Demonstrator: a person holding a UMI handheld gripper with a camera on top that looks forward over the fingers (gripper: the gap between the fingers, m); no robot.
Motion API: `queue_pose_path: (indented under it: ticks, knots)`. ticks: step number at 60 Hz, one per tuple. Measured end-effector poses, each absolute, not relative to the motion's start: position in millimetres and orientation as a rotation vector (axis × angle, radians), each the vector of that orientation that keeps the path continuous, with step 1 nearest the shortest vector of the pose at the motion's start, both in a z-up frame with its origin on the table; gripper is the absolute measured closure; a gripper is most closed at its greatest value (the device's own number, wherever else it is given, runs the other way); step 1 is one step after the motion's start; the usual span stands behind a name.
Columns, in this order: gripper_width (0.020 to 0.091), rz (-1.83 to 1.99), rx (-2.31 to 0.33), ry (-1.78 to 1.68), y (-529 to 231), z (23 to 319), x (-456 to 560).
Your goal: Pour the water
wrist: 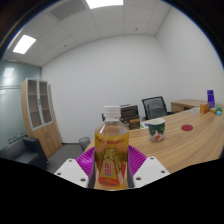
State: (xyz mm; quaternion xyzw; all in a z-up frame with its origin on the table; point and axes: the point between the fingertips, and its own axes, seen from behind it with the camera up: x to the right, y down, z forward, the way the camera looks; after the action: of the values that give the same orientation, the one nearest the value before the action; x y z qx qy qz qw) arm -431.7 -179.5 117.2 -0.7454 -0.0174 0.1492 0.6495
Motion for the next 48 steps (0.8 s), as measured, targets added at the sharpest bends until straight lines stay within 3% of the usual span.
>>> queue_pose_path:
  ticks: [10,18,34,48]
  knots:
    - [0.0657,0.680,-1.658,0.210,-99.2,164.9,-430.5]
    - [0.0657,1.045,-1.569,0.536,-36.0,184.3,-414.2]
    - [0.0657,1.641,-1.287,1.153,41.8,194.7,-378.5]
    - [0.0657,1.735,-1.192,1.402,62.0,167.8,-369.8]
